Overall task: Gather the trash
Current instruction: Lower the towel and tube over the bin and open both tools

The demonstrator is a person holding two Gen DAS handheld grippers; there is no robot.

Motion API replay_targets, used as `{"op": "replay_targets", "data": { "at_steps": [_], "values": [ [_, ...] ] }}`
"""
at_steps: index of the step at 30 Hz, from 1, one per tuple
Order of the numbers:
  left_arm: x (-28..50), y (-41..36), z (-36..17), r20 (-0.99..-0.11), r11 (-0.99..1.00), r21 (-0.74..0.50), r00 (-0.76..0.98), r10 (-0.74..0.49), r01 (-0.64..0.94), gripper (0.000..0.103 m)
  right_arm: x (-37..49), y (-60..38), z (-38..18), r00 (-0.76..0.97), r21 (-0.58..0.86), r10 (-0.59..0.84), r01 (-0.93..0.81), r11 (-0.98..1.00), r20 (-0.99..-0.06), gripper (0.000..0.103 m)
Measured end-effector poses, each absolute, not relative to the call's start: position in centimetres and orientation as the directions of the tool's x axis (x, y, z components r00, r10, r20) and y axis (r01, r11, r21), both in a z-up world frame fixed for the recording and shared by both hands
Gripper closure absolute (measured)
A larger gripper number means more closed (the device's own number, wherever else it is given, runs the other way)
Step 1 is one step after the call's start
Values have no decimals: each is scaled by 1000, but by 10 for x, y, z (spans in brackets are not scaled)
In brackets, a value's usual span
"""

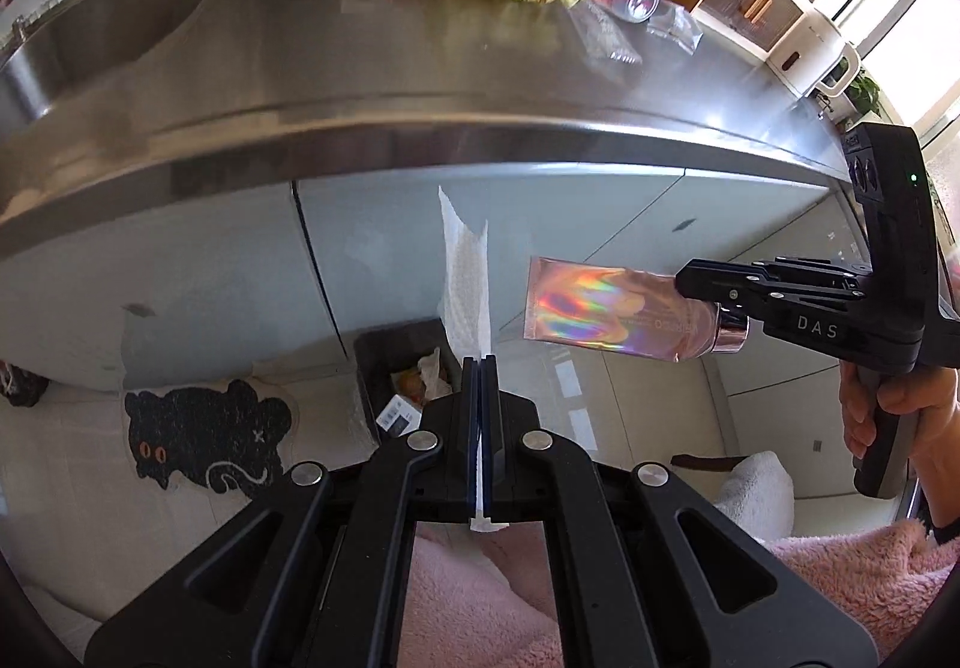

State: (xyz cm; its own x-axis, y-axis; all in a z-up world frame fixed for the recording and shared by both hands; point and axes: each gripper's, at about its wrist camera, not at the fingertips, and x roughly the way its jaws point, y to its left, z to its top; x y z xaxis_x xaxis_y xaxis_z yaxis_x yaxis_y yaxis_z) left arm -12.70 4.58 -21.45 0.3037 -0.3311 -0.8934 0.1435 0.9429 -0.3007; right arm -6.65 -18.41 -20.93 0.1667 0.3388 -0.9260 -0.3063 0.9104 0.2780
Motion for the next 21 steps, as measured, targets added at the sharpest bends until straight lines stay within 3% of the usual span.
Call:
{"op": "replay_targets", "data": {
  "at_steps": [21],
  "values": [
    [-86,36,-420,-931,937,-345,105,-348,53,103,-57,-155,-417,30,108,109,-52,993,-994,92]
  ]
}}
